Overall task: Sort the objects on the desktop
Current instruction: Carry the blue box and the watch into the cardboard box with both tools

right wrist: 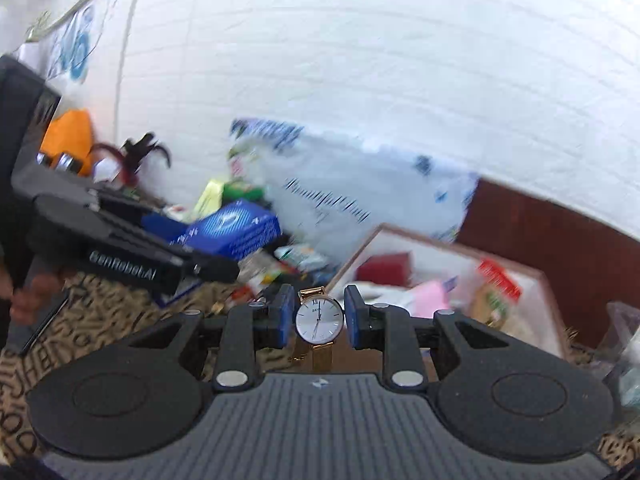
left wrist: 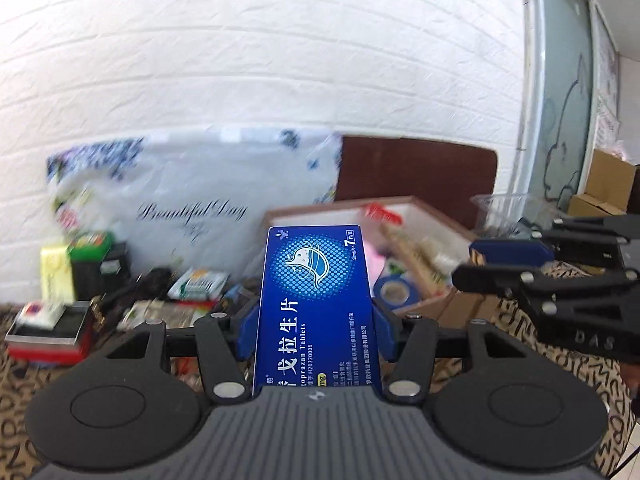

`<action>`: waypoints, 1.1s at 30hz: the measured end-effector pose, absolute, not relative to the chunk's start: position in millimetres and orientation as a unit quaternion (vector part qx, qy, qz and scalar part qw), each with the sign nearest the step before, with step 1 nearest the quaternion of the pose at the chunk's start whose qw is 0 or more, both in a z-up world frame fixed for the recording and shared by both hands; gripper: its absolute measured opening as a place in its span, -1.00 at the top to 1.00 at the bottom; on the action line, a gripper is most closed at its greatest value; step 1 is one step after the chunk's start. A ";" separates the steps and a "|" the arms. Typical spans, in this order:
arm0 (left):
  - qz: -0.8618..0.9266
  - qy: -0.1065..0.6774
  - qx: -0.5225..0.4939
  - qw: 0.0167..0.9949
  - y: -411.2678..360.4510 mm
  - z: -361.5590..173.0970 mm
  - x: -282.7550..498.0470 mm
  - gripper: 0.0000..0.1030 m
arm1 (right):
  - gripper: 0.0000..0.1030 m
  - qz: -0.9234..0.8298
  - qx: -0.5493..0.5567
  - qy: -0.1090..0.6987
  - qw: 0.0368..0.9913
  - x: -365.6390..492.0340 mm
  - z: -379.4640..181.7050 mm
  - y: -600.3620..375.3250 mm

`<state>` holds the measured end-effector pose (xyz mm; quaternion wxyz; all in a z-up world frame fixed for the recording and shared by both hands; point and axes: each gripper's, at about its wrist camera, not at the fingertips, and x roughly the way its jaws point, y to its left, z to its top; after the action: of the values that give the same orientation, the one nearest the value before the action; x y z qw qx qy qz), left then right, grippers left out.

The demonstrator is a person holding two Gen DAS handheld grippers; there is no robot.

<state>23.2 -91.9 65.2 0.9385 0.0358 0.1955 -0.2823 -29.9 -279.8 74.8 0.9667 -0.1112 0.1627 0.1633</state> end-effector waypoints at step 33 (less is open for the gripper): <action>-0.323 0.249 0.006 0.913 -207.3 36.5 149.8 -0.91 | -0.29 -0.020 -0.081 0.213 0.973 109.7 37.3 -399.8</action>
<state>149.8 -207.3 36.5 0.9131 0.0063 0.2493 -0.3225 109.7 -399.8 37.3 0.9734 -0.0811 0.2133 -0.0197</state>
